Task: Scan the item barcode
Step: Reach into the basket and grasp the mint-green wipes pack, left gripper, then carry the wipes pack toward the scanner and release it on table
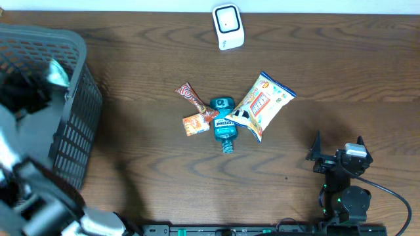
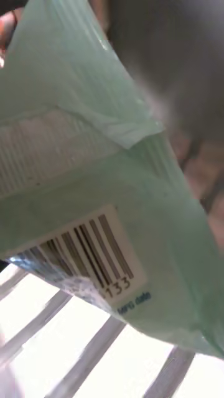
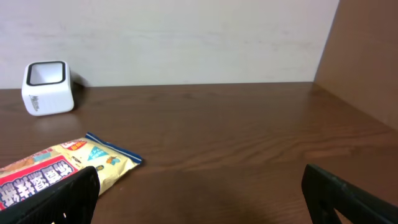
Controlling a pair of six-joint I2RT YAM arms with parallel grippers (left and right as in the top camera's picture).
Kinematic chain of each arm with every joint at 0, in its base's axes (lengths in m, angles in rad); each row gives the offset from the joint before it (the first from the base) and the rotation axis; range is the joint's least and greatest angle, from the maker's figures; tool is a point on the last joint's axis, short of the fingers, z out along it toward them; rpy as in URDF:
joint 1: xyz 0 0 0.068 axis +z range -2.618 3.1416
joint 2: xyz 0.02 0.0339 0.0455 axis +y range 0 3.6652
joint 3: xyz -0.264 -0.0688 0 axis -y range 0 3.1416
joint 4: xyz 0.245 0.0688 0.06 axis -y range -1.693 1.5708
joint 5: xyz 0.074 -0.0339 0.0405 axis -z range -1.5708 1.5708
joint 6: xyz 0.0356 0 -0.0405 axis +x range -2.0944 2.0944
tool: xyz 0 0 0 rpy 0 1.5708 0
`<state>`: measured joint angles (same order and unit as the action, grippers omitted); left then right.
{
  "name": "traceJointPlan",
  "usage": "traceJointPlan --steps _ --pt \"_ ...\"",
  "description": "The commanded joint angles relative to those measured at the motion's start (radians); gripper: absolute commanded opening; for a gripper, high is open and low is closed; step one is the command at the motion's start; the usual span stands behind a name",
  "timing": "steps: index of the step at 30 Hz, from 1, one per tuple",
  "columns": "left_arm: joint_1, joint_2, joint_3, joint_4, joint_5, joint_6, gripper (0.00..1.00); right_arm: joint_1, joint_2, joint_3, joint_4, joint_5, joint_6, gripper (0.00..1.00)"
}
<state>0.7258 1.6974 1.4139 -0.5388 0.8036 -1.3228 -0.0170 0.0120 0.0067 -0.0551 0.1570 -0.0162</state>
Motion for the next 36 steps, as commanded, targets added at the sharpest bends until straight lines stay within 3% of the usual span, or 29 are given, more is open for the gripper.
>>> traceJointPlan --steps 1,5,8,12,16,23,30,36 --pt "-0.008 -0.156 0.013 0.028 0.076 0.032 0.08 0.005 -0.005 -0.001 -0.002 0.009 -0.015 0.99" --pt "-0.064 -0.33 0.013 0.077 0.074 0.054 0.07 0.005 -0.005 -0.001 -0.002 0.009 -0.015 0.99" --pt "-0.165 -0.435 0.012 0.083 0.05 0.171 0.07 0.005 -0.005 -0.001 -0.002 0.009 -0.015 0.99" --pt "-0.393 -0.515 0.012 0.047 0.016 0.463 0.08 0.005 -0.005 -0.001 -0.002 0.009 -0.015 0.99" --pt "-0.7 -0.525 0.008 -0.042 -0.125 0.809 0.07 0.005 -0.005 -0.001 -0.002 0.009 -0.015 0.99" --pt "-1.133 -0.393 -0.017 -0.071 -0.346 1.117 0.07 0.005 -0.005 -0.001 -0.002 0.009 -0.015 0.99" --pt "-1.362 -0.111 -0.017 -0.036 -0.724 1.323 0.08 0.005 -0.005 -0.001 -0.002 0.009 -0.015 0.99" --pt "-1.442 0.098 -0.017 0.134 -1.299 1.327 0.08 0.005 -0.005 -0.001 -0.002 0.009 -0.015 0.99"
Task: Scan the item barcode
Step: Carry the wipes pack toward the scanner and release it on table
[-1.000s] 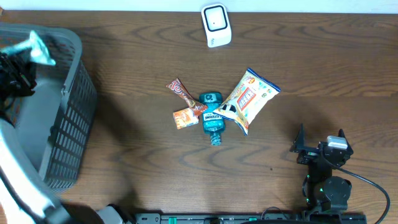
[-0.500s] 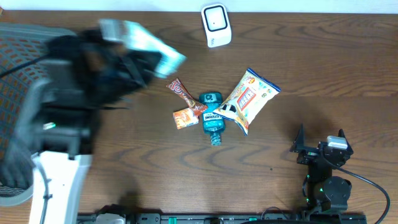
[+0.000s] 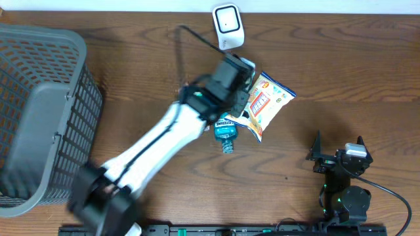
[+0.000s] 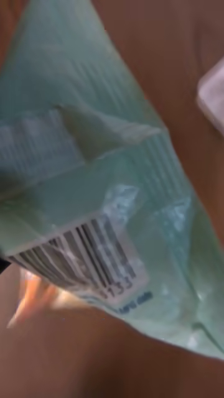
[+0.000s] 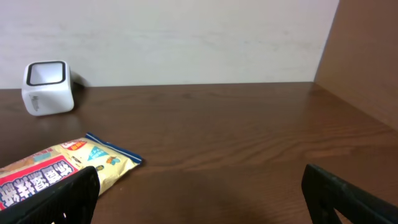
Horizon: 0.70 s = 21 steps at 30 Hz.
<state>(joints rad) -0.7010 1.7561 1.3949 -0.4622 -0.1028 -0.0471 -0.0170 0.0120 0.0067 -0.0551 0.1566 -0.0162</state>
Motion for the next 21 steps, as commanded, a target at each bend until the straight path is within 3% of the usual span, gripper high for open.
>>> traceJointPlan --steps 1,5,8,14,21 --pt "-0.02 0.063 0.002 0.102 -0.46 0.051 0.07 0.005 -0.005 -0.001 -0.002 0.01 -0.015 0.99" --pt "-0.029 0.129 0.002 0.298 -0.645 0.049 0.07 0.005 -0.005 -0.001 -0.002 0.01 -0.015 0.99" --pt "-0.03 0.155 0.002 0.389 -0.692 -0.01 0.08 0.005 -0.005 -0.001 -0.002 0.01 -0.015 0.99" --pt "-0.04 0.226 0.002 0.391 -0.692 -0.016 0.08 0.005 -0.005 -0.001 -0.002 0.01 -0.015 0.99" --pt "-0.093 0.317 0.002 0.391 -0.736 0.101 0.08 0.005 -0.005 -0.001 -0.002 0.01 -0.015 0.99"
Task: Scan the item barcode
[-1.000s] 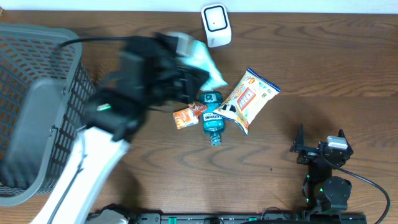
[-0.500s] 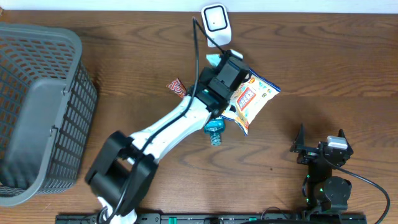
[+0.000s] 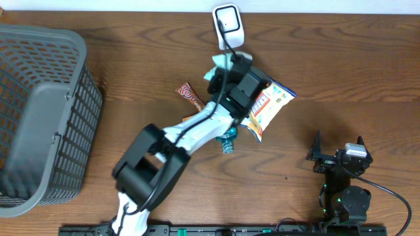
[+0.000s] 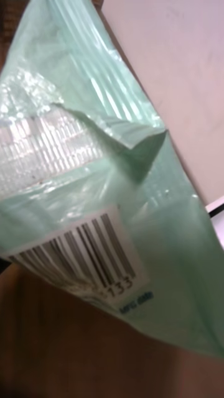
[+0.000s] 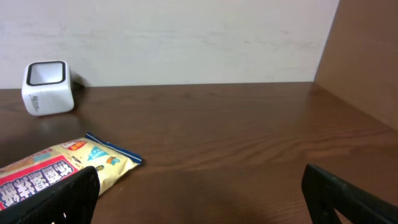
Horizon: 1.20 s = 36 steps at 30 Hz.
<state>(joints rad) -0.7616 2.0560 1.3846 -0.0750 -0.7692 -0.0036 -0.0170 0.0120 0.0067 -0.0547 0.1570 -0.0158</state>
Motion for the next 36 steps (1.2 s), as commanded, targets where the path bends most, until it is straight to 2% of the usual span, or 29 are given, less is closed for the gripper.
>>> traceJointPlan --steps 1,5,7,9,10,13,14,15,17,20,25,31,36 --pt "-0.045 0.024 0.013 0.006 -0.097 0.061 0.08 0.005 -0.005 -0.001 -0.002 0.009 -0.016 0.99" --pt "-0.078 0.031 0.013 0.007 -0.137 0.06 0.08 0.005 -0.005 -0.001 -0.002 0.009 -0.016 0.99" --pt "-0.085 0.031 0.013 0.014 -0.137 0.06 0.15 0.005 -0.005 -0.001 -0.002 0.009 -0.016 0.99" --pt "-0.087 0.031 0.013 0.018 -0.137 0.06 0.48 0.005 -0.005 -0.001 -0.002 0.009 -0.016 0.99" --pt "-0.087 0.031 0.013 0.017 -0.137 0.06 0.59 0.005 -0.005 -0.001 -0.002 0.009 -0.016 0.99" --pt "-0.087 0.026 0.013 0.017 -0.142 0.083 0.63 0.005 -0.005 -0.001 -0.002 0.009 -0.016 0.99" --pt "-0.087 0.023 0.013 0.017 -0.142 0.096 0.74 0.005 -0.005 -0.001 -0.002 0.009 -0.016 0.99" --pt "-0.087 0.019 0.014 0.017 -0.142 0.107 0.79 0.005 -0.005 -0.001 -0.002 0.009 -0.016 0.99" --pt "-0.087 0.006 0.014 0.018 -0.164 0.124 0.84 0.005 -0.005 -0.001 -0.002 0.009 -0.016 0.99" --pt "-0.087 -0.029 0.014 0.059 -0.275 0.141 0.93 0.005 -0.005 -0.001 -0.002 0.009 -0.016 0.99" --pt "-0.077 -0.143 0.014 0.189 -0.354 0.273 0.98 0.005 -0.005 -0.001 -0.002 0.009 -0.016 0.99" --pt "-0.016 -0.346 0.014 0.289 -0.339 0.273 0.98 0.005 -0.005 -0.001 -0.002 0.009 -0.016 0.99" --pt "0.068 -0.544 0.014 0.26 -0.339 0.281 0.98 0.005 -0.005 -0.001 -0.002 0.009 -0.016 0.99"
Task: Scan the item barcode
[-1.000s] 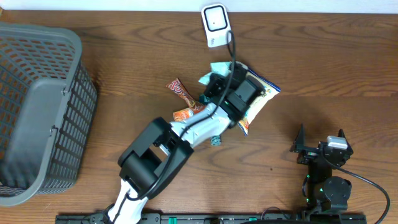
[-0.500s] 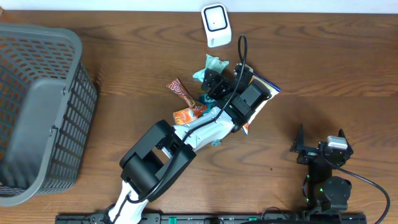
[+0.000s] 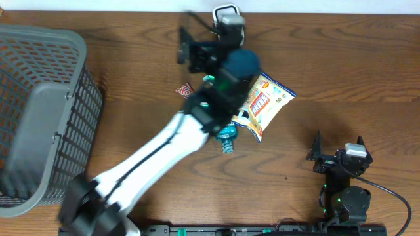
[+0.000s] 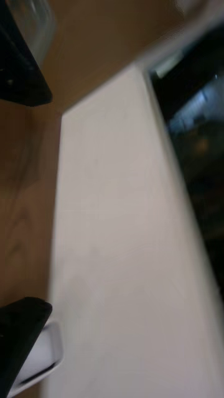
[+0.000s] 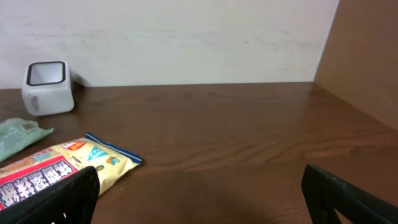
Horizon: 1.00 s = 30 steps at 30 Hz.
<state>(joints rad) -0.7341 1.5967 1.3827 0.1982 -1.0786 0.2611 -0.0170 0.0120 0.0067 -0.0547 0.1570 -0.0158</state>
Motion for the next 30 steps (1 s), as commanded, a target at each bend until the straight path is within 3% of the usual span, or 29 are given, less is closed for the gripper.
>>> traceJointPlan --steps 1,8,12,17,26,30 --pt "0.062 -0.121 0.016 -0.026 -0.029 0.017 0.98 0.005 -0.005 -0.001 -0.002 0.009 -0.016 0.99" --pt "0.193 -0.351 0.016 -0.155 0.084 0.073 0.98 0.005 -0.005 -0.001 -0.002 0.009 -0.016 0.99" --pt "0.197 -0.475 0.016 -0.16 0.084 0.171 0.98 0.005 -0.005 -0.001 -0.002 0.009 -0.016 0.99" --pt "0.193 -0.633 0.016 -0.209 0.092 0.172 0.98 0.005 -0.005 -0.001 -0.002 0.009 -0.016 0.99" --pt "0.196 -0.864 0.014 -0.463 0.371 0.097 0.98 0.005 -0.005 -0.001 -0.002 0.009 -0.016 0.99" --pt "0.196 -0.894 0.014 -0.508 0.515 0.074 0.98 0.005 -0.005 -0.001 -0.002 0.009 -0.016 0.99"
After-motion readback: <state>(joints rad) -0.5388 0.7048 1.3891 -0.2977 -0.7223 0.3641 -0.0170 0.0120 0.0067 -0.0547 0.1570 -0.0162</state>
